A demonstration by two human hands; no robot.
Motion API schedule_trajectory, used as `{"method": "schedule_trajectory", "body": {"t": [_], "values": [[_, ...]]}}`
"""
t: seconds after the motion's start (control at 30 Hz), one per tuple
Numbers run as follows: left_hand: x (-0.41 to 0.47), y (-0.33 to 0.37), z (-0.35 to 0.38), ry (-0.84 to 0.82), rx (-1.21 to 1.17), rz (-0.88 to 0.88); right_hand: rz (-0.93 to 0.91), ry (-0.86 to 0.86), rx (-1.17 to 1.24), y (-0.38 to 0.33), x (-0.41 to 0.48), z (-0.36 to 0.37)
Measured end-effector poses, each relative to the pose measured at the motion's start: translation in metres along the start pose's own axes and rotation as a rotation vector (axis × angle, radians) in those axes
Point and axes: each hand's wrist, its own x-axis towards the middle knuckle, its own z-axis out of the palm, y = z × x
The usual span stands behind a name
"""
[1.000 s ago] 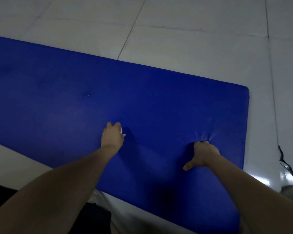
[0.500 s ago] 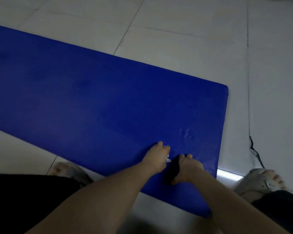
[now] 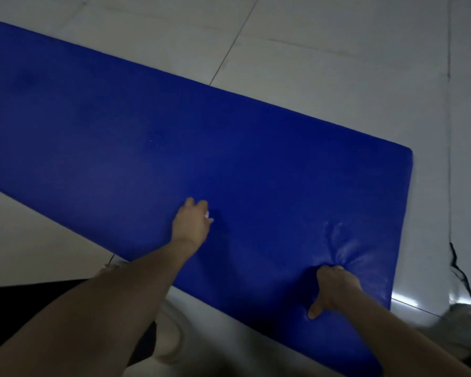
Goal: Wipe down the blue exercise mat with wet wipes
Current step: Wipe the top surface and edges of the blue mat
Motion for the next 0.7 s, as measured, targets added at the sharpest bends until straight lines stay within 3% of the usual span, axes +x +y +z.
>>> {"method": "schedule_trajectory", "body": {"t": [0.13, 0.27, 0.5, 0.7], "values": [[0.006, -0.028, -0.005, 0.050, -0.197, -0.211, 0.003, 0.005, -0.006, -0.001, -0.003, 0.000], [-0.011, 0.002, 0.003, 0.049, -0.358, -0.188, -0.011, 0.018, -0.006, 0.000, -0.008, -0.002], [-0.080, 0.097, 0.038, -0.174, -0.415, 0.076, -0.039, 0.038, -0.014, 0.002, -0.010, -0.003], [-0.145, 0.136, 0.075, -0.415, -0.179, 0.572, -0.031, 0.043, -0.064, -0.002, -0.008, -0.003]]}}
